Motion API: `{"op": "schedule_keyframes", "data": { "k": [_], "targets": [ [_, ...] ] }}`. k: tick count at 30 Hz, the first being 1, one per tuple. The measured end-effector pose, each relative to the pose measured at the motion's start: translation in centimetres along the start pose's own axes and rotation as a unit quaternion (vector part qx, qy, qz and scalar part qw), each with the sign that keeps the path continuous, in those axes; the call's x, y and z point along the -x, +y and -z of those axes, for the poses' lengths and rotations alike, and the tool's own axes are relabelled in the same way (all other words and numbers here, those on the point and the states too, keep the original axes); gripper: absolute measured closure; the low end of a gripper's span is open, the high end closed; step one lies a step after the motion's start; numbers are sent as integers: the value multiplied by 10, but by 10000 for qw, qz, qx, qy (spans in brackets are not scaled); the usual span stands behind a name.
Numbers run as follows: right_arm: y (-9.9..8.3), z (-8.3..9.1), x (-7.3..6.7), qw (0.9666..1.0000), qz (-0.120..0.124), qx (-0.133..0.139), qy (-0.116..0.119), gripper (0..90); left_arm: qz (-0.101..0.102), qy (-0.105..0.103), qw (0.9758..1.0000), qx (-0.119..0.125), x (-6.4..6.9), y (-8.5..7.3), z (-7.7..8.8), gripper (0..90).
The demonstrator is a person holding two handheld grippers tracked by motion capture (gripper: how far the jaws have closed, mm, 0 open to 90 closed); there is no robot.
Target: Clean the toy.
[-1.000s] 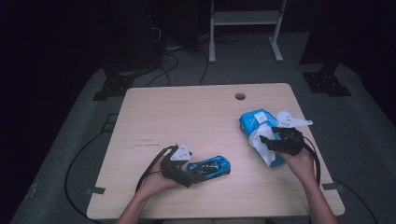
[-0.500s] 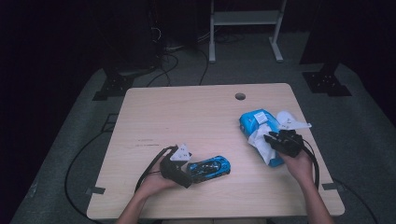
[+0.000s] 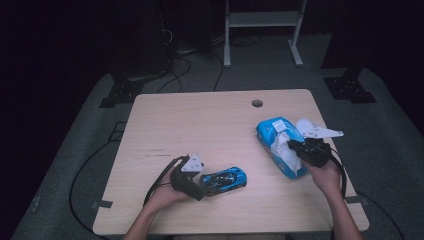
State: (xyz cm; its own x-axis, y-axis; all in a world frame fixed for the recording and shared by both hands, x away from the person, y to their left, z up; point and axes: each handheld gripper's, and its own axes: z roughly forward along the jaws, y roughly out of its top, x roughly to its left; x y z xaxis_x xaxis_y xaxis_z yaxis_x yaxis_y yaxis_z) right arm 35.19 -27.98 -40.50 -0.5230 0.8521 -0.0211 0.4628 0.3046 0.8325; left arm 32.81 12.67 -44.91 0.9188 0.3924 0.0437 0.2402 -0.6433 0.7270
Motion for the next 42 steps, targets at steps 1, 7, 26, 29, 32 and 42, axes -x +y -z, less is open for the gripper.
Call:
{"op": "schedule_keyframes", "data": {
  "k": [1, 7, 26, 29, 32, 42],
  "targets": [
    [2, 4, -1, 10000, 42, 46, 15, 850, -12, -1, 10000, -8, 0, 0, 0, 83],
    [14, 30, -13, 9986, 153, 387, 318, 853, -24, -3, 10000, -13, 1, 0, 0, 83],
    [15, 32, -120, 9538, 507, 38, 2960, 852, -113, -143, 9998, -100, 3, 1, -1, 85],
    [14, 17, -124, 9483, 536, -242, 3118, 850, -125, -192, 9997, -105, 3, 0, -2, 84],
    [15, -4, -123, 9448, 468, -603, 3187, 849, -114, -219, 9997, -86, 4, 0, -3, 85],
    [16, -48, -124, 9459, 535, -1132, 2993, 755, -148, -268, 9995, -107, 3, 0, -4, 86]
  ]
}}
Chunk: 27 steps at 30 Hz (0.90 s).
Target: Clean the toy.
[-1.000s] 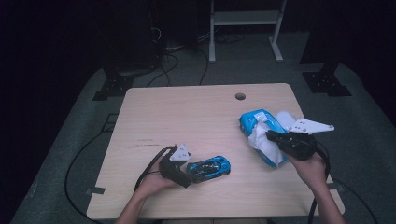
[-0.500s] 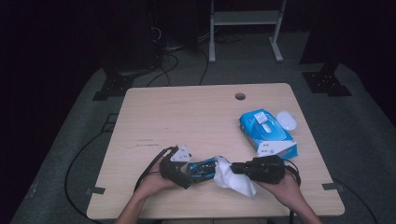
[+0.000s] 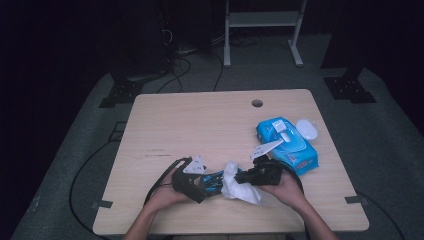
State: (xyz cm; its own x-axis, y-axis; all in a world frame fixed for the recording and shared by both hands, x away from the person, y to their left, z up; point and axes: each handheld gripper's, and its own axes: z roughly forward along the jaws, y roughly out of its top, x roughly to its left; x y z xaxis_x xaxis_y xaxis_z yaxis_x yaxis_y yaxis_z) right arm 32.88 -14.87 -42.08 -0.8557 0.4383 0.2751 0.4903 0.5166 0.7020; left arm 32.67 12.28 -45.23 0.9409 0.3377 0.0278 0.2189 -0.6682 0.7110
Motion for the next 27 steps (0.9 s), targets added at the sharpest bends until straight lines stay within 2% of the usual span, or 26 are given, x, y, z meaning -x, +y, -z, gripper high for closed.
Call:
{"op": "schedule_keyframes", "data": {
  "k": [3, 5, 8, 10, 12, 13, 15, 17, 19, 21, 24, 27],
  "targets": [
    [0, -5, -2, 9997, 200, -108, -114, 696, -5, 5, 10000, 32, 0, 0, 0, 86],
    [-1, -7, -3, 9993, 291, -139, -185, 697, 0, 11, 10000, 26, 0, 0, 1, 86],
    [-5, -9, -3, 9990, 290, -157, -300, 753, -2, 13, 10000, 14, 0, 0, 1, 86],
    [-8, -10, -3, 9984, 350, -263, -364, 750, -42, -26, 10000, 30, 1, 0, 1, 117],
    [-9, -11, -4, 9974, 512, -295, -412, 637, -75, -4, 10000, 27, 1, 0, 1, 127],
    [-9, -10, -5, 9970, 564, -266, -450, 623, -77, -2, 10000, 22, 1, 0, 0, 127],
    [-8, -9, -6, 9961, 744, -115, -467, 537, -73, -3, 10000, 22, 1, 0, 0, 127],
    [-6, -11, -7, 9933, 963, -70, -636, 494, -64, -25, 10000, 14, 1, 0, 0, 127],
    [-5, -15, -5, 9912, 1113, -53, -711, 446, -64, -46, 10000, 17, 2, 0, 0, 126],
    [-3, -21, -2, 9900, 1215, -138, -706, 442, -55, -62, 10000, 7, 2, -1, -1, 120],
    [-3, -30, 4, 9903, 1163, -228, -731, 445, -42, -92, 9999, -50, 1, -2, -2, 108],
    [-4, -37, 9, 9921, 1002, -307, -697, 512, -24, -94, 9999, -133, 0, -3, -4, 102]
  ]
}}
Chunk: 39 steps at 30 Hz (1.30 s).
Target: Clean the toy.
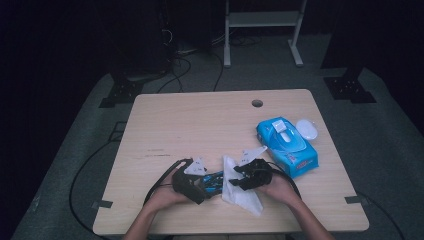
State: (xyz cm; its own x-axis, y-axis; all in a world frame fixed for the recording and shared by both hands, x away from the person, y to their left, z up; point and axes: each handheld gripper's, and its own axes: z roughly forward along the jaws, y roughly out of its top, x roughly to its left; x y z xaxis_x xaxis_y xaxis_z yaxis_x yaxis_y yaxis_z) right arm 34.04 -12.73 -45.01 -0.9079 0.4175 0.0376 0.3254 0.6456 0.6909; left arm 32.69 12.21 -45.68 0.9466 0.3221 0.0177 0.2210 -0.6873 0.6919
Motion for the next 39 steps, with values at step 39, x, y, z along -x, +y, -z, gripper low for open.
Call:
{"op": "schedule_keyframes", "data": {
  "k": [39],
  "targets": [
    [-18, 9, -10, 9984, -269, 445, -227, 839, -23, -114, 9998, -161, -2, -4, -10, 237]
  ]
}}
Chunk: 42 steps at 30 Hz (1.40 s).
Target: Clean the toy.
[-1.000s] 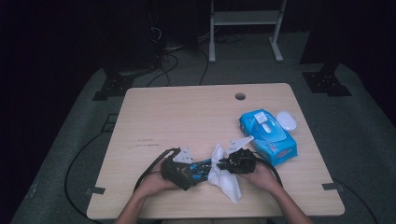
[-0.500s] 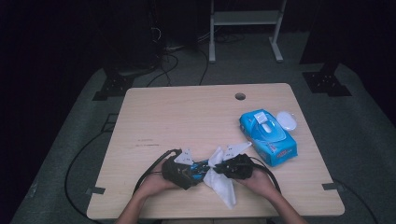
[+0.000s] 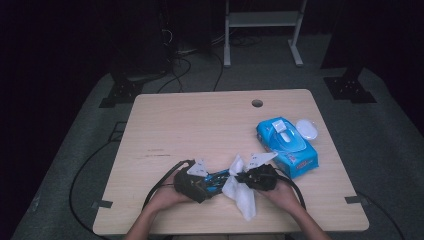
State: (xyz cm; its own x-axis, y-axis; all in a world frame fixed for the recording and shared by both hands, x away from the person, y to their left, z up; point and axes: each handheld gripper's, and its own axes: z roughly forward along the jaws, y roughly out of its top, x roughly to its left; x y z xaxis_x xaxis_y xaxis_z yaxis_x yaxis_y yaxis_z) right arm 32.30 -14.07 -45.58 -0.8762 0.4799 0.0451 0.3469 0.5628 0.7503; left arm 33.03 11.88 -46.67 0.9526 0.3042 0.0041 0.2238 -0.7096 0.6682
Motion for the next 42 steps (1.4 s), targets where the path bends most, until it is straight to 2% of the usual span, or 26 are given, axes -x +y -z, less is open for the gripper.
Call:
{"op": "schedule_keyframes", "data": {
  "k": [2, 4, 7, 9, 12, 13, 15, 16, 18, 21, 24, 26, 27, 29, 31, 33, 34, 36, 39, 42],
  "targets": [
    [2, -2, -4, 10000, 93, -9, 4, 839, 0, -10, 10000, -19, 0, 0, 1, 238],
    [1, -2, -1, 10000, 23, -6, 47, 838, -3, 1, 10000, -15, 0, 0, 0, 238],
    [-3, 2, 6, 9997, 14, -95, -235, 839, -13, 23, 10000, 2, 1, 0, -1, 237],
    [-6, 5, 10, 9993, -28, -136, -339, 839, -13, 24, 10000, 8, 1, 0, -1, 237],
    [-8, 6, 7, 9989, -41, -105, -454, 841, -16, 31, 10000, 4, 1, 0, -1, 236],
    [-7, 5, 4, 9989, 18, -72, -457, 841, -12, 35, 10000, 3, 1, 0, -1, 236],
    [-4, 2, -2, 9998, 3, 41, -182, 839, -20, 49, 10000, 2, 1, 0, -2, 236],
    [-2, 0, -7, 9999, 78, 48, -122, 838, -23, 61, 10000, -8, 2, 0, -2, 236],
    [0, -3, -12, 9997, 218, 29, -137, 837, -25, 70, 10000, -26, 2, 0, -2, 235],
    [-2, -1, -6, 9998, 120, 23, -129, 837, -37, 85, 10000, 1, 2, 0, -3, 236],
    [-6, 3, 3, 9994, 8, -15, -346, 837, -43, 100, 9999, -2, 3, 0, -3, 236],
    [-8, 4, 7, 9992, -85, -29, -392, 837, -42, 93, 9999, -2, 2, 0, -3, 236],
    [-8, 4, 7, 9992, -117, -18, -385, 837, -47, 89, 9999, -3, 2, 0, -3, 236],
    [-6, 2, 2, 9992, -28, 6, -395, 837, -43, 75, 10000, -3, 2, 0, -3, 236],
    [-3, -1, -4, 9998, 3, 89, -201, 837, -45, 87, 10000, -7, 2, 0, -3, 236],
    [1, -3, -10, 9996, 192, 96, -164, 836, -45, 89, 9999, -17, 2, 0, -3, 236],
    [1, -3, -11, 9997, 178, 85, -143, 837, -46, 92, 9999, -14, 2, 0, -3, 236],
    [0, -2, -7, 9999, 93, 78, -116, 837, -52, 95, 9999, -18, 2, 0, -3, 236],
    [-5, 1, 3, 9996, -51, 18, -286, 837, -52, 110, 9999, -20, 3, 0, -4, 236],
    [-9, 4, 10, 9992, -195, 23, -351, 837, -55, 110, 9999, -17, 3, 0, -4, 236]
  ]
}}
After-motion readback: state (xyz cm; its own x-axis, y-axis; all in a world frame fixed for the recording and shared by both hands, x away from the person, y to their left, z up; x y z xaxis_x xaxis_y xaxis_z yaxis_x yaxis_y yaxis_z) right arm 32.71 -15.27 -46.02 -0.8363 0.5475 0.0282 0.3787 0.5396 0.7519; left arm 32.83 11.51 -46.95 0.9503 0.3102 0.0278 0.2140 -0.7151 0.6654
